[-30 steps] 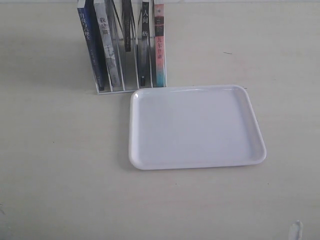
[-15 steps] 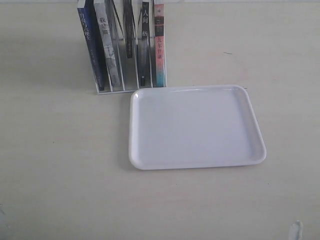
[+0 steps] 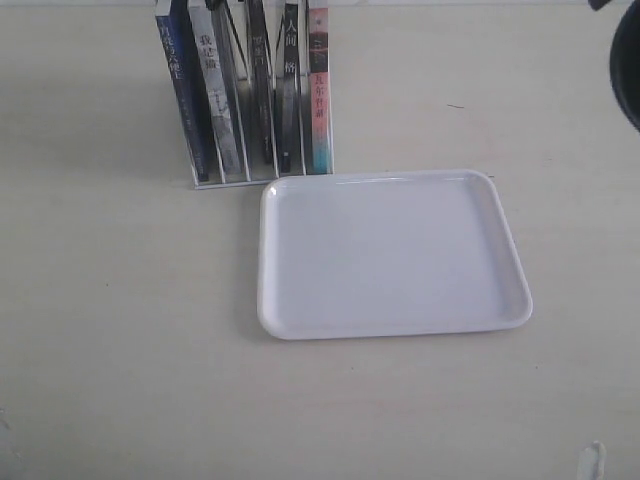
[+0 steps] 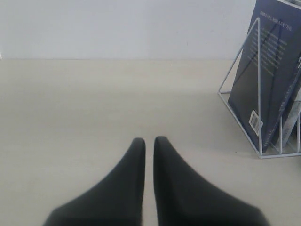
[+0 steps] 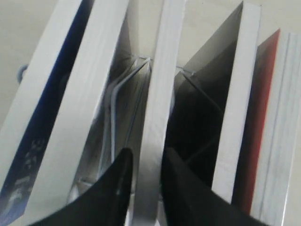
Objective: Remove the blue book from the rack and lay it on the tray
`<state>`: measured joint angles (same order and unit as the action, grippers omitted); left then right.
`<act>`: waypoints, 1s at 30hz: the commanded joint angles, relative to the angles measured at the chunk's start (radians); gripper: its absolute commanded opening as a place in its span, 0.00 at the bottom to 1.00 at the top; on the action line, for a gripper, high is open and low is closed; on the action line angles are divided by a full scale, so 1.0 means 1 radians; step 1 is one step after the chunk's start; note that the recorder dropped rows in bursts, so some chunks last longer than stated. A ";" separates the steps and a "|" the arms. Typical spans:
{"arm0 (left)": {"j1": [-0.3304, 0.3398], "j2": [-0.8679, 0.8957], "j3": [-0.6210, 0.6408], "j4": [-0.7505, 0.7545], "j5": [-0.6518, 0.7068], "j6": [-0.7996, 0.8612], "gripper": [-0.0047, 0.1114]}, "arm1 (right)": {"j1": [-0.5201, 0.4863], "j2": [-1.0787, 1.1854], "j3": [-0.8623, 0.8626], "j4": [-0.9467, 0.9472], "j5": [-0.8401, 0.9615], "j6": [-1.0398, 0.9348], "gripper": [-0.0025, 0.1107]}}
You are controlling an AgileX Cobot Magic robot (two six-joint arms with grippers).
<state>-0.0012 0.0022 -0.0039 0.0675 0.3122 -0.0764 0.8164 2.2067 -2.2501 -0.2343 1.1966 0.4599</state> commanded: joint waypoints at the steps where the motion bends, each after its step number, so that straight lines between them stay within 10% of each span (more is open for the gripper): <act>1: -0.010 -0.002 0.004 0.002 -0.006 0.002 0.09 | -0.007 0.001 -0.006 -0.002 -0.003 -0.032 0.47; 17: -0.010 -0.002 0.004 0.002 -0.006 0.002 0.09 | -0.007 -0.196 -0.006 0.093 0.001 -0.026 0.49; 23: -0.010 -0.002 0.004 0.002 -0.006 0.002 0.09 | 0.002 -0.197 -0.006 0.268 0.022 -0.129 0.02; 30: -0.010 -0.002 0.004 0.002 -0.006 0.002 0.09 | 0.090 -0.160 -0.006 0.301 -0.058 -0.161 0.03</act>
<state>-0.0012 0.0022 -0.0039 0.0675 0.3122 -0.0764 0.8687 2.0312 -2.2519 0.0579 1.1776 0.3276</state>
